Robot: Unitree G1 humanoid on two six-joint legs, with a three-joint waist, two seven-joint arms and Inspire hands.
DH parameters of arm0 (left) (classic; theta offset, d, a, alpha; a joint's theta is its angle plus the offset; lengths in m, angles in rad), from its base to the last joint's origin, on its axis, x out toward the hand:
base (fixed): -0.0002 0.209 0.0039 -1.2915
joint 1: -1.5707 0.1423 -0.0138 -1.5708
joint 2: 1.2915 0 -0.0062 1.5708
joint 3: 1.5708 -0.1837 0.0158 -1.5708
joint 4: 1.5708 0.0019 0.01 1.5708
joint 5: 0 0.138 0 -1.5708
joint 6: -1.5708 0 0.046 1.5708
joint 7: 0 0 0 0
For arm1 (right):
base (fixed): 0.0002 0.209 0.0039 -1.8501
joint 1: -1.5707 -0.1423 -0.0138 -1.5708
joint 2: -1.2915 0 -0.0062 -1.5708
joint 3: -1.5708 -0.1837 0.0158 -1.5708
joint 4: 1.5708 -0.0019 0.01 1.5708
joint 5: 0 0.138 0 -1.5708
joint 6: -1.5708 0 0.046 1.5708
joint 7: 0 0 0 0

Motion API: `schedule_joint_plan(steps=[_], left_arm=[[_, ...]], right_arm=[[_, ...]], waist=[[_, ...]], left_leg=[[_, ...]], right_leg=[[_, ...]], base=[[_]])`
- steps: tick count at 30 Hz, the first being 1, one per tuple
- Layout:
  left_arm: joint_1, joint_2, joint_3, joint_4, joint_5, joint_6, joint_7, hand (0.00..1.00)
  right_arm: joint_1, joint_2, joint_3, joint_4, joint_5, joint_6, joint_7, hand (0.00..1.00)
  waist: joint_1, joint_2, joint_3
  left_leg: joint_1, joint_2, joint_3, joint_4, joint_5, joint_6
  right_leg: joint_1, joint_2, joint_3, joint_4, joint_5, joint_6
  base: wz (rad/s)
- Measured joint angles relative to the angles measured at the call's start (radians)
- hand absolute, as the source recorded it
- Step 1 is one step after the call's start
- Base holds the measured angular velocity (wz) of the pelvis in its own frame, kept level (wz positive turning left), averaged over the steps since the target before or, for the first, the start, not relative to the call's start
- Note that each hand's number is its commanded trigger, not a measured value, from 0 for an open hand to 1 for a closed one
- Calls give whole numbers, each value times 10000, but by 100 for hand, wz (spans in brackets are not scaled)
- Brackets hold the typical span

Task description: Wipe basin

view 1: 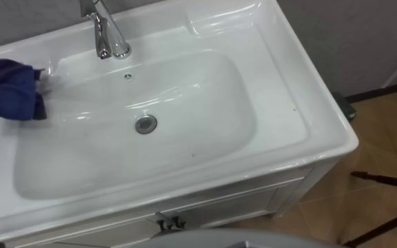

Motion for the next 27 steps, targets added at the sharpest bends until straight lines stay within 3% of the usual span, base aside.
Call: schedule_joint_plan(steps=[5, 11, 13, 15, 21, 24, 27], left_arm=[[1, 1, 1, -499, -425, -168, 209, 100], [3, -63, -83, -1467, -628, 5, 299, 100], [4, -423, -121, -2214, -514, 63, 288, 100], [34, -558, -268, -2628, -530, 25, 288, 100], [530, -578, -1223, -3173, -536, -31, 86, 100], [564, -930, -1377, -3173, -542, -117, 79, 100], [569, -957, -1510, -3173, -544, -195, 56, 100]], right_arm=[[-18, -5, 118, 28, 246, -83, 14, 0], [-239, -91, 303, 10, 226, -16, 34, 0], [-229, -53, 358, 11, 290, -48, 16, 0], [-232, -22, 405, 10, 450, -88, 14, 0], [-188, -12, 703, 112, 712, -121, -119, 0], [-249, 20, 699, 266, 800, -112, -199, 0], [-205, 97, 698, 364, 815, -92, -199, 0]], waist=[[99, 53, 37], [78, 9, 101], [64, -67, 144], [40, -161, 179], [-387, -296, 141], [-533, -306, 114], [-710, -368, 103]], left_leg=[[40, -29, -194, -73, 4, 3], [-11, -122, -346, -111, 18, -4], [-2, -146, -371, -142, 36, 2], [-5, -148, -371, -148, 37, 1], [-17, -138, -380, -118, 37, 1], [-16, -135, -347, -103, 37, 2], [-15, -126, -331, -101, 37, 2]], right_leg=[[154, -2, -152, -153, 10, 14], [139, -12, -255, -175, 3, 13], [139, -22, -256, -167, 1, 18], [139, -21, -255, -182, 0, 20], [163, -22, -285, -177, 1, 18], [156, -28, -251, -161, 0, 19], [141, -25, -246, -153, 0, 19]], base=[[12], [6], [0], [0], [1], [-3], [-2]])
